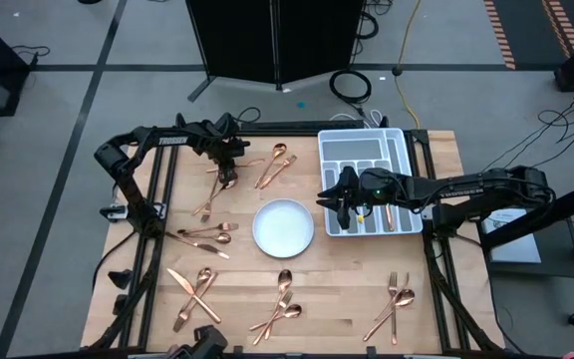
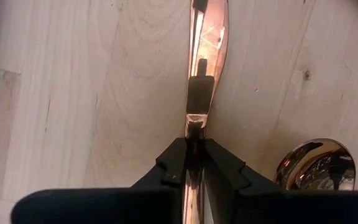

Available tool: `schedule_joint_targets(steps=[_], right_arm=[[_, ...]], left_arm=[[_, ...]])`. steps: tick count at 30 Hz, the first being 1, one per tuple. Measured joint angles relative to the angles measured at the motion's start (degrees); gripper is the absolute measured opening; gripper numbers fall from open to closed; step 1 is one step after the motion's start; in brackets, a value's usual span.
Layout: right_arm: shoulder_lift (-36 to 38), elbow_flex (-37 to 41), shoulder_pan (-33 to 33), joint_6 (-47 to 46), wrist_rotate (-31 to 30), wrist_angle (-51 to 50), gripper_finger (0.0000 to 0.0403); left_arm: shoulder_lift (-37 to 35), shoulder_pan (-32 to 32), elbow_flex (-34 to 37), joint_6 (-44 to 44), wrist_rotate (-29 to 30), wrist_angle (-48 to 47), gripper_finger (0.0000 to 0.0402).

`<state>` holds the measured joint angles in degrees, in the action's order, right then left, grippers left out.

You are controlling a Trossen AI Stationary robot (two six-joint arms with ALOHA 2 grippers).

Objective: Sort silverware
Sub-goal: Put the knife in the silverware tray

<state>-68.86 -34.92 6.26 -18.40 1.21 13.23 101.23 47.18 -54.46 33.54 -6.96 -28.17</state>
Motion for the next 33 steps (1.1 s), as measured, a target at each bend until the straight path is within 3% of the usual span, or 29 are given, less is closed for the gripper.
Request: schedule_joint_targets(steps=[33], right_arm=[[0.0, 0.0, 0.0, 1.7, -0.2, 0.0, 0.0100]], left_arm=[[0.1, 2.6, -2.4, 3.0, 0.3, 0.2, 0.0040]])
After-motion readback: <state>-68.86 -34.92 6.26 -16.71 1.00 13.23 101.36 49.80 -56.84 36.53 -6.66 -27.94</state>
